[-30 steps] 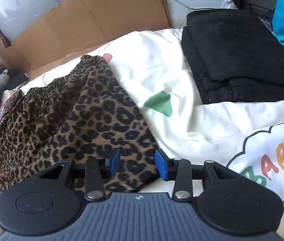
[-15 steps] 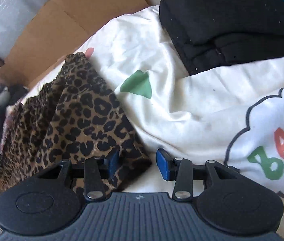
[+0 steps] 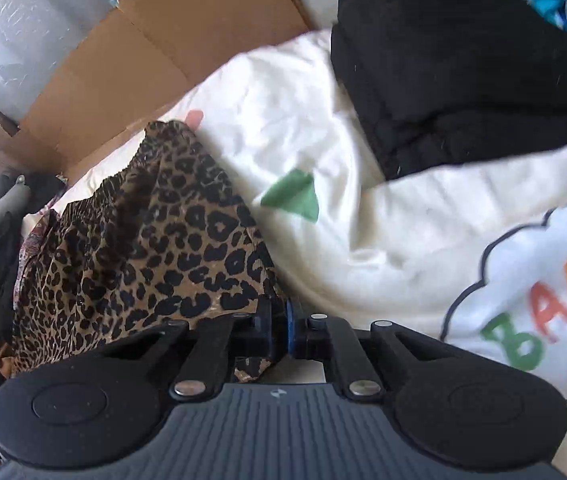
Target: Fold clothes
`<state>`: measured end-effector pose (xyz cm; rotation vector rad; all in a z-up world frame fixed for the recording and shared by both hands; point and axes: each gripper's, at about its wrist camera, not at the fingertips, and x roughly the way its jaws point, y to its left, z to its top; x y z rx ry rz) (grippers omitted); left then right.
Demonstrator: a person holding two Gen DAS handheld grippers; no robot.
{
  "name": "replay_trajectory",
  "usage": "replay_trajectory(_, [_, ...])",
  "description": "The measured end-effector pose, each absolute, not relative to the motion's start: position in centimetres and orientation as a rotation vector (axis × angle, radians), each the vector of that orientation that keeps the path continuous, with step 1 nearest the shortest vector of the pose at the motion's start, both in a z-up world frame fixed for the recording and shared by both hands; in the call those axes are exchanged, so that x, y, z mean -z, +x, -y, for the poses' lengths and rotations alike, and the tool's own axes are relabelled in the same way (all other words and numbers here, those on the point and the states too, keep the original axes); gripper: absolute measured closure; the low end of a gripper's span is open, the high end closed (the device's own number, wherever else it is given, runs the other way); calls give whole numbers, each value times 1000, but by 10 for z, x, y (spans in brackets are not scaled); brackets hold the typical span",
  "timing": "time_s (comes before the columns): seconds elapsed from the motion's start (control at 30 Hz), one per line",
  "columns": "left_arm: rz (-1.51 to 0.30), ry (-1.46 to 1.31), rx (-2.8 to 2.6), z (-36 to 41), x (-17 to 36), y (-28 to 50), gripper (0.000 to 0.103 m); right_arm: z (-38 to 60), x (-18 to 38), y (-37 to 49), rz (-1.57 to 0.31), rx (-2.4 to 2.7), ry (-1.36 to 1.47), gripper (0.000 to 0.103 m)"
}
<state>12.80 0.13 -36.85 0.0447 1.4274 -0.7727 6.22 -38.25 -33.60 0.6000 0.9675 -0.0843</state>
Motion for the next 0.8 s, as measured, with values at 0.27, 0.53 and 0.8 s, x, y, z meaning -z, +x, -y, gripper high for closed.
replay_trajectory(0.27, [-1444,34,796,-5,372,132,89,389,322,69,-987,162,553,98])
replay_trajectory(0.53, [-1439,156,801,-5,378,131,83,400,361,64,-989,138,715,53])
replay_trajectory(0.8, [-1459,87,812,-13,373,135,85,397,380,50,-993,144,818,52])
